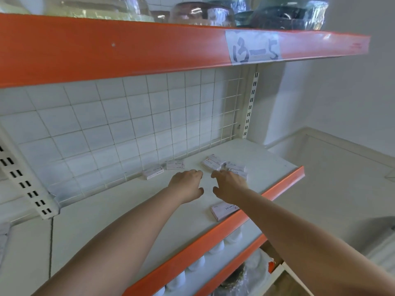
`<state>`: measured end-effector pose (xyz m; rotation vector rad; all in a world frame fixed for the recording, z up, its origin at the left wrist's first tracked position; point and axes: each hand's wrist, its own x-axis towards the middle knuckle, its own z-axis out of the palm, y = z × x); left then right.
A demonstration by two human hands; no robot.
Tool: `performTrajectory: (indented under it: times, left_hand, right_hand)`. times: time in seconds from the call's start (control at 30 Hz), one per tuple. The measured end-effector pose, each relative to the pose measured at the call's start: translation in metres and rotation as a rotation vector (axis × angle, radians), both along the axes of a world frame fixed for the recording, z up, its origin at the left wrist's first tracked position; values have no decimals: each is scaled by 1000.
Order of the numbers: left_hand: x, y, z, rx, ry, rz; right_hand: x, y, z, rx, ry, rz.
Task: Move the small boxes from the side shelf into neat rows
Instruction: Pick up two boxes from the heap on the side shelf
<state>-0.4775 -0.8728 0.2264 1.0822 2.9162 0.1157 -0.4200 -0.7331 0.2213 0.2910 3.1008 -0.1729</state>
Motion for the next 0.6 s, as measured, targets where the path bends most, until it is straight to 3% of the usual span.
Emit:
performTrajectory:
  times: [0.6]
  left_hand:
    - [-38, 91, -21, -23, -30, 138]
  right_hand:
    - [-28, 118, -10, 52, -43, 121]
